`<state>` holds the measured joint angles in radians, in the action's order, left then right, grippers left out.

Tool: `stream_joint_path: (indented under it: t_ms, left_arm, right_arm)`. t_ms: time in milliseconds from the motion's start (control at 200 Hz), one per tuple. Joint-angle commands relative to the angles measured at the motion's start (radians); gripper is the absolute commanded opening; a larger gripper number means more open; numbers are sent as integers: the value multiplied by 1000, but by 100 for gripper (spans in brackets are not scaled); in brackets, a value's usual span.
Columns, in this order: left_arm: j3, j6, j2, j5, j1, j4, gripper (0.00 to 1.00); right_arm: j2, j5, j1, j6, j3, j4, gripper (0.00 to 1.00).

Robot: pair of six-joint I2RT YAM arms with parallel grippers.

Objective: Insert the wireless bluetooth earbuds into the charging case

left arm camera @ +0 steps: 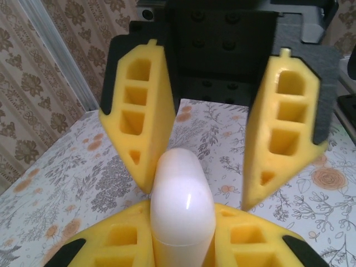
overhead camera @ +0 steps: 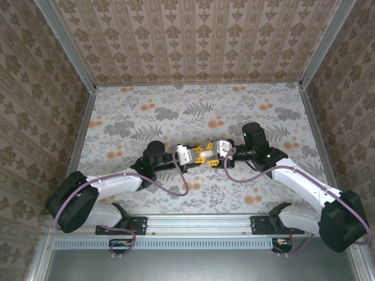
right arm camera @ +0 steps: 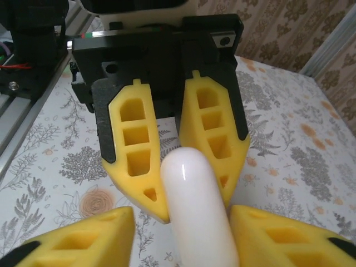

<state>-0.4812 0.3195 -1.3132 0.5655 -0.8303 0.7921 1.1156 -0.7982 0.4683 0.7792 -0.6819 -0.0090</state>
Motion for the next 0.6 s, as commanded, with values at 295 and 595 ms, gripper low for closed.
stream_joint_path:
  t_ms: [295, 595]
  left_arm:
    - [-11, 9, 32, 23, 9, 32, 11]
    - [-19, -3, 28, 68, 9, 38, 11]
  right_arm:
    - [-262, 66, -35, -149, 218, 127, 51]
    - [-187, -5, -69, -51, 144, 12, 51]
